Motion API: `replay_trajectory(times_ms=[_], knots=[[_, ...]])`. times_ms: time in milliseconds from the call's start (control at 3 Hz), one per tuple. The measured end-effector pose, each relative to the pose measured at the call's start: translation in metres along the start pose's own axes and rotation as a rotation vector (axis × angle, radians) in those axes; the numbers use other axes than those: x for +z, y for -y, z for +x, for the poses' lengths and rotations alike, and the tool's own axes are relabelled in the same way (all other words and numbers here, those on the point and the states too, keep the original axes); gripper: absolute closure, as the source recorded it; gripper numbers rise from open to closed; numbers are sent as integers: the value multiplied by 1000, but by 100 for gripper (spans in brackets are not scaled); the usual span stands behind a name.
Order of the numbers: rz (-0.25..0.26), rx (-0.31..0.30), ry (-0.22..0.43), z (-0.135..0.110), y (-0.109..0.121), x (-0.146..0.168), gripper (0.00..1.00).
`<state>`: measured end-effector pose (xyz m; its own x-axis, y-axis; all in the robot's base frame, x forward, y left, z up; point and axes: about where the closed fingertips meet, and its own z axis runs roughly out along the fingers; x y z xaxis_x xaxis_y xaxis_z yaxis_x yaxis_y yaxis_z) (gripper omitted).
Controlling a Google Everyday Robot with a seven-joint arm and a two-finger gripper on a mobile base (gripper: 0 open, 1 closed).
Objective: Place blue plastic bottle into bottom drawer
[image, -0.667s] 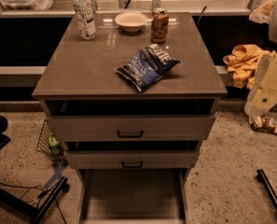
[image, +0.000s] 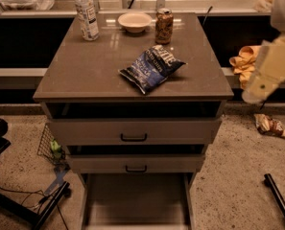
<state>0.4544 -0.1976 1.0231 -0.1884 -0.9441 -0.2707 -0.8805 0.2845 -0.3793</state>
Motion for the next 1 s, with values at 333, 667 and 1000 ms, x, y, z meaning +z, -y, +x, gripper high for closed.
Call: replay_trajectory(times_ms=[333, 667, 1000], knots=[[78, 52, 260, -68, 79, 4, 0], [143, 119, 488, -123, 137, 4, 0], [202, 195, 616, -185, 174, 13, 0]])
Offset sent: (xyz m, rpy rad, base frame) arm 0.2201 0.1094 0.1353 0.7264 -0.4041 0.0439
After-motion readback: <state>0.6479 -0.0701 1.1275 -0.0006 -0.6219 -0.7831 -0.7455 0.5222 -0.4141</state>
